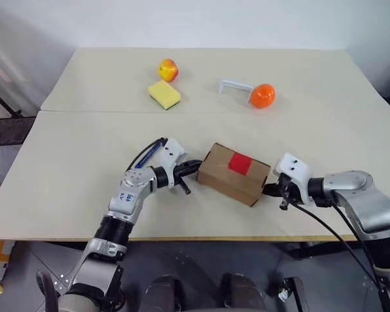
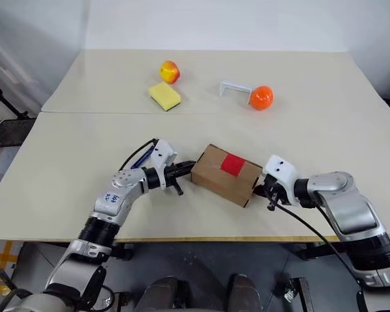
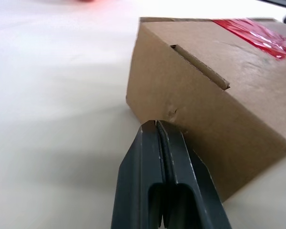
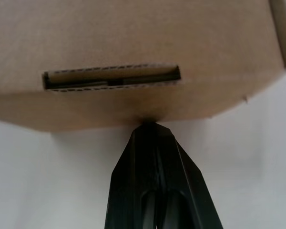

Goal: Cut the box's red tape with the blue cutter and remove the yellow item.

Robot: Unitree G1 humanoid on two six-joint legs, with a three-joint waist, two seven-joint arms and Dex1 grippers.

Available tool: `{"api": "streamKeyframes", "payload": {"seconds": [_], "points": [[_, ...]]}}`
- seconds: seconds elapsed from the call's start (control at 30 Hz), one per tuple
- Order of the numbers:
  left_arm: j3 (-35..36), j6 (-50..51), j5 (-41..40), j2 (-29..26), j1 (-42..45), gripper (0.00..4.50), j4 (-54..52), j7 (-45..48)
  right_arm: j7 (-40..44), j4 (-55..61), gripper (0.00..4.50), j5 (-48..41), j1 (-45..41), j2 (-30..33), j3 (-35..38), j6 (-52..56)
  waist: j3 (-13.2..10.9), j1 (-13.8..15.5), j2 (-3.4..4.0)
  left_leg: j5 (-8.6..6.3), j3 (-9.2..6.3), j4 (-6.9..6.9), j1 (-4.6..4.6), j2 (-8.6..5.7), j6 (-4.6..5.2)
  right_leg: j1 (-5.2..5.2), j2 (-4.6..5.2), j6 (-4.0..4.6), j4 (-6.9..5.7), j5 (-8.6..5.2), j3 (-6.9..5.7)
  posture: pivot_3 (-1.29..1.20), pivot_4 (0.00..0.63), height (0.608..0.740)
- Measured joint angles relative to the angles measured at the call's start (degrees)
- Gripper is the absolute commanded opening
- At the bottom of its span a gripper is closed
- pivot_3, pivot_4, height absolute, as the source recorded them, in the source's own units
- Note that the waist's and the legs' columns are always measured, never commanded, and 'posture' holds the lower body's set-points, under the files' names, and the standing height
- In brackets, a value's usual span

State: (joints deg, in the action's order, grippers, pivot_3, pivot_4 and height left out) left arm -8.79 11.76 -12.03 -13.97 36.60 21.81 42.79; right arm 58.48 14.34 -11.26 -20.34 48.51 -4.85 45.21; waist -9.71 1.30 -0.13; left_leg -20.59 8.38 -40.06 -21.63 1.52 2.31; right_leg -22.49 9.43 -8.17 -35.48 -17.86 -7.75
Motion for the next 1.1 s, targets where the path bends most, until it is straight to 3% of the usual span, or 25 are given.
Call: {"api": "streamKeyframes", "payload": {"seconds": [0.4,0.63,0.8,1.1], "points": [[-0.15,-8.47,3.28,2.34,6.06,0.03,13.07,7.13,-4.81,14.98,0.00,-4.10,6.58,2.50,4.08,12.72,-0.07,0.09,-0.11,0.00,-0.09,-0.02,-0.08,-0.23,0.00,-0.02,0.01,0.00,0.04,0.00,-0.04,0.00,0.150,0.740],[-0.11,-11.58,3.74,4.05,7.61,0.03,17.04,8.63,-6.33,15.02,0.00,-4.10,8.76,4.15,5.35,12.09,-0.10,0.09,-0.18,0.00,-0.11,-0.02,-0.09,-0.27,0.01,-0.02,0.03,-0.01,0.04,0.01,-0.05,0.00,0.150,0.740],[-0.18,-12.27,4.06,3.96,8.05,0.03,17.21,9.86,-5.19,15.72,0.00,-4.58,11.41,8.86,6.71,9.18,-0.15,0.11,-0.25,-0.01,-0.13,-0.03,-0.12,-0.28,0.02,-0.02,0.03,-0.02,0.07,0.01,-0.06,0.00,0.150,0.740],[3.81,-11.96,3.81,-0.63,8.72,0.03,12.17,7.80,-4.07,8.97,0.00,-3.51,11.74,13.25,8.43,1.96,-0.24,0.00,-0.40,0.00,-0.14,-0.06,-0.19,-0.26,0.03,-0.05,0.03,-0.03,0.07,0.02,-0.09,0.00,0.150,0.740]]}}
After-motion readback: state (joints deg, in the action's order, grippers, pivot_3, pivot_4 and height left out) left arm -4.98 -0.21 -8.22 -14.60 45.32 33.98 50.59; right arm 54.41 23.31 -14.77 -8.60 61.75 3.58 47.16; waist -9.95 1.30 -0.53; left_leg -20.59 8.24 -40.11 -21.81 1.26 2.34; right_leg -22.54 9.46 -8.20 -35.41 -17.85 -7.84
